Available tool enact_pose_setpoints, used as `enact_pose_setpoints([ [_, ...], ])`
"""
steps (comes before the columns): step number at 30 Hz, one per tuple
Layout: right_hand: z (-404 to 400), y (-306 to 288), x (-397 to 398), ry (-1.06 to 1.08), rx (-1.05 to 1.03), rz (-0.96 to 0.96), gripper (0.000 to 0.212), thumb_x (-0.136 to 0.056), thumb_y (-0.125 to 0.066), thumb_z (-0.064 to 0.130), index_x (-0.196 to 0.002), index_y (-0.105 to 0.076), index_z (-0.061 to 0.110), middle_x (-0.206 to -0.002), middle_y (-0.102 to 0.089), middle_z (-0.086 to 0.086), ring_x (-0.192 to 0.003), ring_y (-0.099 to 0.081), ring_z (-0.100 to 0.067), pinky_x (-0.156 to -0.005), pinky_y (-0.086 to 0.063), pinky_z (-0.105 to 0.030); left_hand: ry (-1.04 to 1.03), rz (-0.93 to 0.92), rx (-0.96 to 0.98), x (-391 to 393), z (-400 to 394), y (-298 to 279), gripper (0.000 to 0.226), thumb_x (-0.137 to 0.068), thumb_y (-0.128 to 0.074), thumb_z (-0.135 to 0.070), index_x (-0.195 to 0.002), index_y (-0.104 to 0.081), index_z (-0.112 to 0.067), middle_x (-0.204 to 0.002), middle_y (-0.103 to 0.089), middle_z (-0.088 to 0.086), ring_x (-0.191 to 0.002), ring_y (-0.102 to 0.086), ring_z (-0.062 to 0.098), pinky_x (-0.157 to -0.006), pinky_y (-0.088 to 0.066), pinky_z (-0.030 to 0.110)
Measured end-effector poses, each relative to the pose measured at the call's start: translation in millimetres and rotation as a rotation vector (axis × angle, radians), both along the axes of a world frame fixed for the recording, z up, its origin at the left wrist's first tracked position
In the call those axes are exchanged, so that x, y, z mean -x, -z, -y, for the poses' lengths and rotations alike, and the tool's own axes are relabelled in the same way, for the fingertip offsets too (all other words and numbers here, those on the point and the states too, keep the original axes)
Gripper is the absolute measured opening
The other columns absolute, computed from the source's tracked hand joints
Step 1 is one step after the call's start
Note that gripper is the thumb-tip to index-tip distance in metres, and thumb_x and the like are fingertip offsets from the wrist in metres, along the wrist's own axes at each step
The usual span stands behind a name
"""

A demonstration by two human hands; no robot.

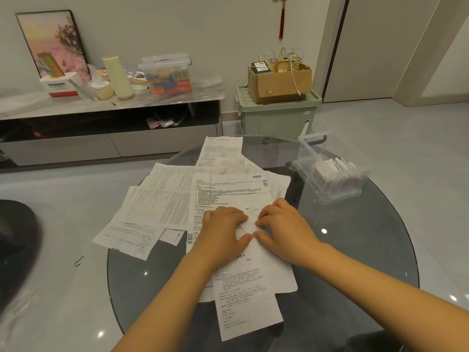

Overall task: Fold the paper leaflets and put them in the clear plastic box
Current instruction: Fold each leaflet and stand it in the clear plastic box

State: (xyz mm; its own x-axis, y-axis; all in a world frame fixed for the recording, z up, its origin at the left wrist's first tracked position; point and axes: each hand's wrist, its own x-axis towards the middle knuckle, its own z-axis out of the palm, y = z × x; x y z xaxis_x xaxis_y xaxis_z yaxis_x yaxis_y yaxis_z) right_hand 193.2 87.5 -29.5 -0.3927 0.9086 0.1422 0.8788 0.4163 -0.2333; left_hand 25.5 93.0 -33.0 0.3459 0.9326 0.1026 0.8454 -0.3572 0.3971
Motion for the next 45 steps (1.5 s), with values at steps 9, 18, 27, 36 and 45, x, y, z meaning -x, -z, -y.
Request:
enact_pose_setpoints([
  [9, -6.0, -1.4, -0.8, -0.046, -0.014, -0.058, 0.03, -0.092, -0.053, 0.041, -0.116, -0.066, 0.028, -0.106, -0.064, 0.008, -0.102, -0.046, -0.014, -0.084, -0.036, -0.025, 0.055, -0.119, -0.107, -3.7, 1.5, -5.7, 0.029, -0.091, -0.048, -0.042, -0.11, -0.063, -0.026, -0.102, -0.062, -0.011, -0.105, -0.047, 0.014, -0.093, -0.023, 0.03],
  [18, -1.9, -7.6, -5.4, 0.044, 0.017, -0.353, 0.014, -0.096, -0.048, 0.019, -0.099, -0.06, 0.013, -0.092, -0.063, 0.001, -0.082, -0.053, -0.015, -0.072, -0.044, -0.029, -0.103, 0.274, -0.039, -1.7, 0.3, -10.5, 0.011, -0.089, -0.061, -0.023, -0.098, -0.068, -0.024, -0.098, -0.062, -0.015, -0.1, -0.053, 0.005, -0.091, -0.031, 0.02],
  [27, 2.3, -23.6, -24.2, 0.045, -0.049, -0.415, 0.013, -0.09, -0.06, 0.026, -0.1, -0.064, 0.019, -0.089, -0.057, 0.013, -0.074, -0.047, -0.002, -0.07, -0.044, -0.017, -0.139, 0.334, -0.01, -27.0, 3.5, -43.4, 0.012, -0.088, -0.064, -0.027, -0.092, -0.075, -0.027, -0.091, -0.071, -0.013, -0.084, -0.058, 0.002, -0.076, -0.044, 0.02],
  [36, -4.8, -46.6, -57.8, 0.179, -0.102, -0.49, 0.008, -0.087, -0.062, 0.015, -0.087, -0.07, 0.014, -0.08, -0.062, 0.006, -0.07, -0.049, 0.002, -0.064, -0.035, -0.007, -0.145, 0.326, -0.009, -66.8, -14.3, -68.6, 0.016, -0.089, -0.062, -0.023, -0.099, -0.074, -0.021, -0.099, -0.072, -0.002, -0.085, -0.061, 0.011, -0.078, -0.043, 0.018],
  [45, -15.9, -68.4, -90.3, 0.287, -0.181, -0.464, 0.007, -0.085, -0.067, 0.02, -0.086, -0.072, 0.016, -0.076, -0.055, 0.011, -0.067, -0.045, 0.004, -0.064, -0.032, -0.009, -0.016, 0.325, -0.047, -101.4, -41.7, -91.3, 0.015, -0.088, -0.064, -0.022, -0.097, -0.075, -0.02, -0.094, -0.073, -0.001, -0.084, -0.062, 0.012, -0.075, -0.044, 0.018],
])
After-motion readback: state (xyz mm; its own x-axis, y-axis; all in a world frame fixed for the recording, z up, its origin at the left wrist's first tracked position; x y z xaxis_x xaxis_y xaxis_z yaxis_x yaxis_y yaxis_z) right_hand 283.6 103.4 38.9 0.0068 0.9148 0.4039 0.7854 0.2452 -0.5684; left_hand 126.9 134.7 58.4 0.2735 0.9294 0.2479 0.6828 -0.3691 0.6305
